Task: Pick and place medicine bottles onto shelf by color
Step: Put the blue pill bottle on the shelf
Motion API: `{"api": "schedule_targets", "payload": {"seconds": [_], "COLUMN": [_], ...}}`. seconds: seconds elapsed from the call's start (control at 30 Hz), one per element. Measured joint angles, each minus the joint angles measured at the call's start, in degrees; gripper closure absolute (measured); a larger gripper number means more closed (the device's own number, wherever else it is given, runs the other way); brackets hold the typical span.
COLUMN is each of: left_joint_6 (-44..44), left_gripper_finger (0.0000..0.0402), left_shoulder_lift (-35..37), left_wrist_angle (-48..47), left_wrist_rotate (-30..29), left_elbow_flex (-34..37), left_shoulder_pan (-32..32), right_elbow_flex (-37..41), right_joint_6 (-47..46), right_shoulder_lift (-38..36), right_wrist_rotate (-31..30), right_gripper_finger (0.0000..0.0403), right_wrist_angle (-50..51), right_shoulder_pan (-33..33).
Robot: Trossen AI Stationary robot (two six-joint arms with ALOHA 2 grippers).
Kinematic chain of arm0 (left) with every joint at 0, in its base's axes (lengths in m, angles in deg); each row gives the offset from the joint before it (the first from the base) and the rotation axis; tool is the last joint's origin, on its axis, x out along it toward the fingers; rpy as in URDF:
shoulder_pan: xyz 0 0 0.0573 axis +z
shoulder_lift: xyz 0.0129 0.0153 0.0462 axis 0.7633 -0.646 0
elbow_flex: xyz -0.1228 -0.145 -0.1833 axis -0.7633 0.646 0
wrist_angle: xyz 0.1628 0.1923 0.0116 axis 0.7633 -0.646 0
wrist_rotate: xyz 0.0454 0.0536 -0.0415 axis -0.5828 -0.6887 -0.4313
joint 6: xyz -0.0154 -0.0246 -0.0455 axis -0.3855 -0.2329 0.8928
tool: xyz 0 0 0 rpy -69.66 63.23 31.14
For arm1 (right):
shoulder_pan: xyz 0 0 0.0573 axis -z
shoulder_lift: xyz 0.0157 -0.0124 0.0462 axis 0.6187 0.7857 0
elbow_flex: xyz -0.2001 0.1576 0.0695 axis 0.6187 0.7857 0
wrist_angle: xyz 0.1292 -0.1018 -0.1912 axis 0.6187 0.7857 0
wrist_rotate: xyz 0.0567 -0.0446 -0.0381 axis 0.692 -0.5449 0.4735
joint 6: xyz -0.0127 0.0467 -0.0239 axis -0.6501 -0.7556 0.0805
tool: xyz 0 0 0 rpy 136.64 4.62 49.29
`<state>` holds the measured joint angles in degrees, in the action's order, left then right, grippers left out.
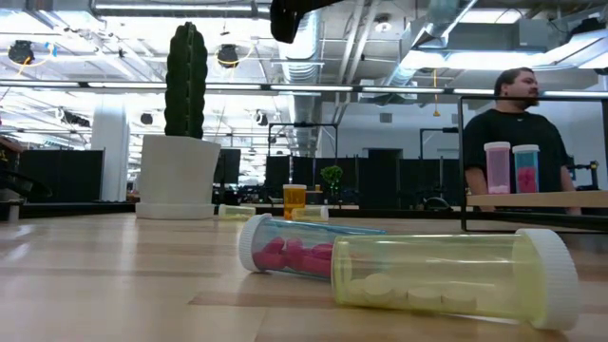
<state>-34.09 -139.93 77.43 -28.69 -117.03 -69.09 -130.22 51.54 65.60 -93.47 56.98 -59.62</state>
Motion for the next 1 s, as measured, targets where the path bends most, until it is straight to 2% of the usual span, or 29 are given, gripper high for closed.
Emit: {"api": "schedule_targets", "payload": {"seconds": [0.2,0.37,0.6,1.0], "left_joint_6": [0.3,1.4,2.1,6.7], "left_gripper_finger": [0.0200,0.0200,0.0200,0.0200], "left_shoulder_lift": [0.0,0.0,0.0,0.0], "left_wrist_angle": [-0.6,-0.6,-1.2,-2.5], "left_wrist_rotate": [0.0,0.1,0.1,0.1], "left_elbow_flex": [0.0,0.0,0.0,0.0], "left_shoulder_pan": [0.0,0.0,0.0,-0.1], "right_elbow_flex": [-0.2,1.6,6.8,17.4], "right_joint_6": [-6.1,-11.3,-14.9,-19.4], "right_shoulder_lift": [0.0,0.0,0.0,0.0], "right_wrist_rotate": [-0.2,-2.0,-5.0,-3.0], "right_gripper_finger": [0.0265,0.0267,0.0262,0.0263], "right_wrist_angle": [11.7,15.9,15.1,2.9], "right_shoulder_pan": [-2.6,-6.6,-14.1,-24.0]}}
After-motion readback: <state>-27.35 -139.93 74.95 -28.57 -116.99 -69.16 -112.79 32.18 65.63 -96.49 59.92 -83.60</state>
